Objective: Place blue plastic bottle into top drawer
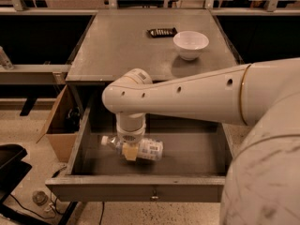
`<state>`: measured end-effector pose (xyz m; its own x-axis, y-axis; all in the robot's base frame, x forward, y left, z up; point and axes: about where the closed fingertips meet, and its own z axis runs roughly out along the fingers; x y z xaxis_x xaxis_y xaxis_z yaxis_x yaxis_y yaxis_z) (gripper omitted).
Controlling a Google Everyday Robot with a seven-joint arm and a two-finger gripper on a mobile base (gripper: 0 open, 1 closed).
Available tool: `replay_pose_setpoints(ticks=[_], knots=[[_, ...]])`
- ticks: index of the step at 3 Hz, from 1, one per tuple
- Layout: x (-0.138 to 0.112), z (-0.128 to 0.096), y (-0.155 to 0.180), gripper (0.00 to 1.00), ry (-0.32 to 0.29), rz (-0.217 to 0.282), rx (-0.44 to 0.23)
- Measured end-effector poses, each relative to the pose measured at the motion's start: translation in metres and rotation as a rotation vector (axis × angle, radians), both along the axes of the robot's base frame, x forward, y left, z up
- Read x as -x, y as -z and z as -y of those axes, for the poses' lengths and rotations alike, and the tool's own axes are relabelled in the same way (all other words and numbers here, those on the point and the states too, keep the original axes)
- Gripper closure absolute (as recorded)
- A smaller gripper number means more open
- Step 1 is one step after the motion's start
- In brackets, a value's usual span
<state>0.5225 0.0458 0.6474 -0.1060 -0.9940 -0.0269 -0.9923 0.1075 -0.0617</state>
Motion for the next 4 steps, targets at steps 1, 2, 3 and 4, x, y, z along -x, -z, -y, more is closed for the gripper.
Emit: replay_pose_setpoints(ticks=[1, 2, 3, 4], knots=[[-0.001, 0.002, 0.014, 1.0, 0.022, -0.034, -0.037], [0.002, -0.007, 0.03, 1.0, 0.036, -0.098, -0.054], [0.003, -0.007, 0.033, 0.82, 0.038, -0.106, -0.056], [0.003, -0.007, 0.033, 0.6, 0.038, -0.106, -0.056]])
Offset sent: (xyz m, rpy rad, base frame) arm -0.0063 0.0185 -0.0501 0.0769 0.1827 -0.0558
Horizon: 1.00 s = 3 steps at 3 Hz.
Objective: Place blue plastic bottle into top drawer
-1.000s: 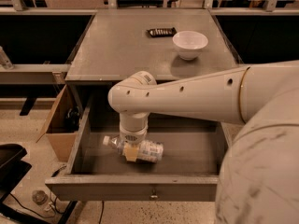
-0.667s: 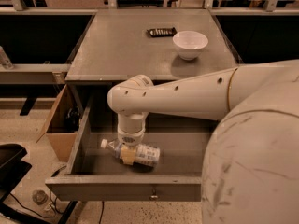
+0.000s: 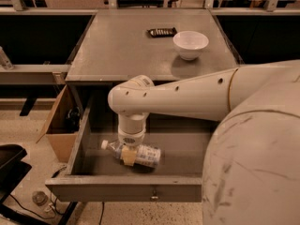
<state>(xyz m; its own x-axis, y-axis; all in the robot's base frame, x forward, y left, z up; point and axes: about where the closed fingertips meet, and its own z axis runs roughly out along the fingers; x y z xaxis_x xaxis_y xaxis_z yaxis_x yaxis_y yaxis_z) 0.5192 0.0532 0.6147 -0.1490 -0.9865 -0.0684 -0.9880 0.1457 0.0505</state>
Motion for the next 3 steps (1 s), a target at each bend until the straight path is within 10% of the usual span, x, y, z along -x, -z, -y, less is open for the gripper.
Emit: replay_pose_setpoints(ticks=[3], knots=[[0.0001, 0.0, 0.0001, 0.0, 0.0, 0.0, 0.0]])
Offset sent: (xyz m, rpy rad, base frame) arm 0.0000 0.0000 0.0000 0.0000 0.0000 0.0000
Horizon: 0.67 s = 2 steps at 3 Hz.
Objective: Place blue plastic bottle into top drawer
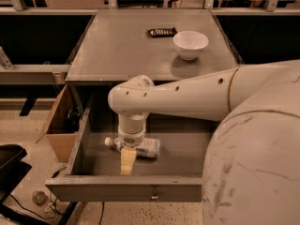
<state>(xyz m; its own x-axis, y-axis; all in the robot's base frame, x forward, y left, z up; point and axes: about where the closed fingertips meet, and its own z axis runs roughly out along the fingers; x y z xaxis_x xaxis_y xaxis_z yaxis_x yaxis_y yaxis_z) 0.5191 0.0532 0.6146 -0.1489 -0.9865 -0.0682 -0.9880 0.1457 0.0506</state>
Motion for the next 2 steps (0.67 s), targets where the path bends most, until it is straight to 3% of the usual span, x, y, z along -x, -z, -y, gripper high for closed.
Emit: replay_pose_setpoints(ticks=[1, 2], knots=[[0.0, 0.0, 0.0, 0.0, 0.0, 0.0, 0.0], [-0.001, 0.01, -0.041, 0.0, -0.045, 0.056, -0.034]])
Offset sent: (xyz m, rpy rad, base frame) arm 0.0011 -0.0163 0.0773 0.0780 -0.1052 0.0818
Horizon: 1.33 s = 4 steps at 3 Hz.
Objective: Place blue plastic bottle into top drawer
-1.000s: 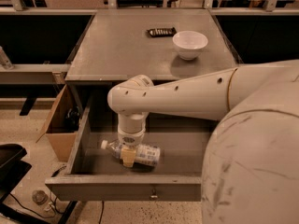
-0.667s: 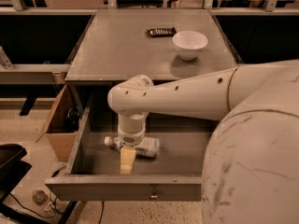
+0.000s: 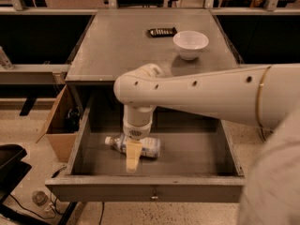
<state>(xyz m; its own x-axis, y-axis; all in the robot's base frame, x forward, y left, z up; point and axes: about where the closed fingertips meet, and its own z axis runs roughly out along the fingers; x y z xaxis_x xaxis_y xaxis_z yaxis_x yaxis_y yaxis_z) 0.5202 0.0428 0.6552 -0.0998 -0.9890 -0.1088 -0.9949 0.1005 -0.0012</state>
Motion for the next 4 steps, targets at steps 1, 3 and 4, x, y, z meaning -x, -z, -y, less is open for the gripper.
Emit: replay_pose_setpoints(ticks=[1, 3, 4], knots=[[0.0, 0.016, -0.06, 0.0, -0.088, 0.08, -0.004], [-0.004, 0.099, -0.154, 0.0, -0.225, 0.246, 0.027], [-0.002, 0.151, -0.16, 0.0, -0.17, 0.292, -0.028]])
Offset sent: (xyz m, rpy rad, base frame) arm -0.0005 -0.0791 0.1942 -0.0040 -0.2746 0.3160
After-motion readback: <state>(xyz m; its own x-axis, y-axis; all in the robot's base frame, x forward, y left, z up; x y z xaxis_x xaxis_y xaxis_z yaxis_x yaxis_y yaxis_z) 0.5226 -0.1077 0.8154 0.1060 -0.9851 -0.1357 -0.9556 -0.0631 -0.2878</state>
